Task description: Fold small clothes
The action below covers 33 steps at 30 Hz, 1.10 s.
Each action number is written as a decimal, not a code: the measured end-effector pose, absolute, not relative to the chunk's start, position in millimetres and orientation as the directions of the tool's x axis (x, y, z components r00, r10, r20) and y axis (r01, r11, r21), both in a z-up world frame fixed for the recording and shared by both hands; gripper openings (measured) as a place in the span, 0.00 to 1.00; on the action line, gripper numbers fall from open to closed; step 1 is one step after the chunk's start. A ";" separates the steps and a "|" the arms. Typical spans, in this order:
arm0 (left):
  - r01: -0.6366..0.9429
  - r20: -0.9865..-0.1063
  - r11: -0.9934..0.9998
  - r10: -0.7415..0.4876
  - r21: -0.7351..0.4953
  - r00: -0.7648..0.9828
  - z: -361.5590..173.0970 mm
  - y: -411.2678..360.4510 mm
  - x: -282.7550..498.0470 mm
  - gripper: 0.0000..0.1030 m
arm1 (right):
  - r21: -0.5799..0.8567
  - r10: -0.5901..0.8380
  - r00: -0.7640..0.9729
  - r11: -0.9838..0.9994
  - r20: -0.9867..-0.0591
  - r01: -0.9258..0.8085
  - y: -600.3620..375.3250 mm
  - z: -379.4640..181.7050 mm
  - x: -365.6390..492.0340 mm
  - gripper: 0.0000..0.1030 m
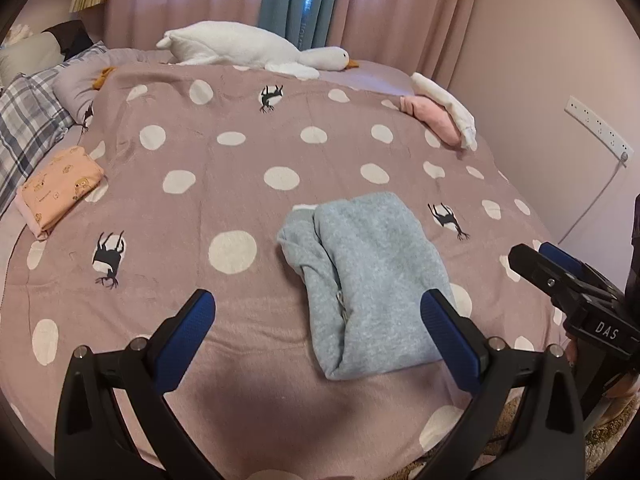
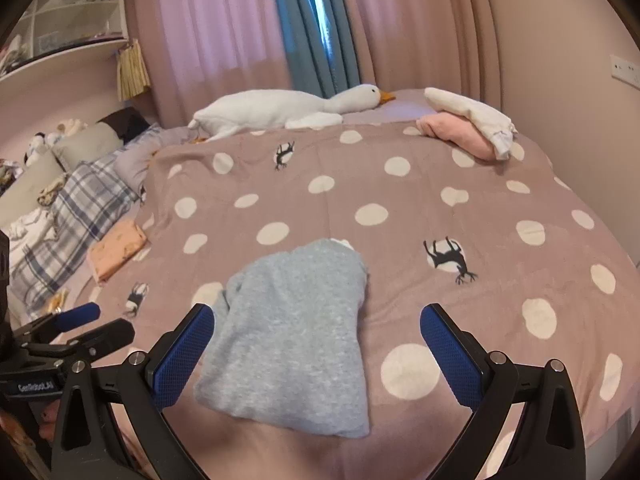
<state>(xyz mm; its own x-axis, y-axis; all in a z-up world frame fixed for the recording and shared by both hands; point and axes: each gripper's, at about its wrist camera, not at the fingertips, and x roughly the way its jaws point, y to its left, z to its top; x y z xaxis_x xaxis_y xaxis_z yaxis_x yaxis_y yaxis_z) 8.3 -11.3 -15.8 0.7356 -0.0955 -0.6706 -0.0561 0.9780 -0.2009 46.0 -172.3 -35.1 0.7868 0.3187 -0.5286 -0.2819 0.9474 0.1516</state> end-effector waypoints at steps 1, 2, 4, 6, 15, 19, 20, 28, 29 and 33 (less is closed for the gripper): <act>-0.056 -0.673 0.978 -0.095 -0.199 0.734 -16.4 -12.3 8.4 1.00 | 0.151 0.318 0.786 0.948 -0.530 -0.282 -172.2 -35.6 45.7 0.99; -0.055 -0.675 0.979 -0.095 -0.198 0.732 -17.1 -13.0 8.5 1.00 | 0.152 0.320 0.785 0.947 -0.531 -0.284 -172.4 -35.8 45.4 0.99; -0.051 -0.677 0.979 -0.099 -0.198 0.730 -18.4 -14.3 8.9 1.00 | 0.154 0.322 0.783 0.946 -0.532 -0.285 -172.8 -36.6 44.9 0.99; -0.050 -0.680 0.978 -0.103 -0.202 0.726 -19.5 -15.2 9.2 1.00 | 0.153 0.320 0.784 0.947 -0.532 -0.283 -173.0 -36.6 45.3 0.99; -0.037 -0.684 0.981 -0.106 -0.191 0.722 -20.5 -20.6 9.5 1.00 | 0.148 0.303 0.784 0.953 -0.543 -0.266 -173.7 -40.4 46.3 0.99; -0.035 -0.683 0.981 -0.107 -0.191 0.722 -20.6 -20.3 9.8 1.00 | 0.149 0.297 0.781 0.955 -0.549 -0.258 -174.2 -41.7 47.5 0.99; -0.036 -0.684 0.981 -0.107 -0.191 0.722 -20.8 -20.5 9.7 1.00 | 0.150 0.298 0.780 0.954 -0.550 -0.258 -174.3 -41.9 47.9 0.99; -0.032 -0.688 0.981 -0.109 -0.190 0.718 -22.0 -21.4 9.9 1.00 | 0.149 0.296 0.778 0.955 -0.554 -0.258 -174.0 -43.2 47.2 0.99; -0.032 -0.688 0.981 -0.110 -0.189 0.718 -22.0 -21.4 10.0 1.00 | 0.149 0.296 0.778 0.955 -0.555 -0.256 -173.9 -43.1 47.2 0.99; -0.030 -0.687 0.981 -0.111 -0.190 0.718 -22.3 -22.5 9.8 1.00 | 0.150 0.295 0.777 0.955 -0.556 -0.255 -174.1 -43.9 47.6 0.99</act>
<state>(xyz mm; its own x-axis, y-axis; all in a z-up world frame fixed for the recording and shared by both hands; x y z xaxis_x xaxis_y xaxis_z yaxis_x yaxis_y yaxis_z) 9.8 -22.5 -22.3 0.7180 -0.1107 -0.6872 -0.0301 0.9814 -0.1895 47.6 -174.1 -43.9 0.7770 0.2948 -0.5562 -0.2550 0.9552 0.1501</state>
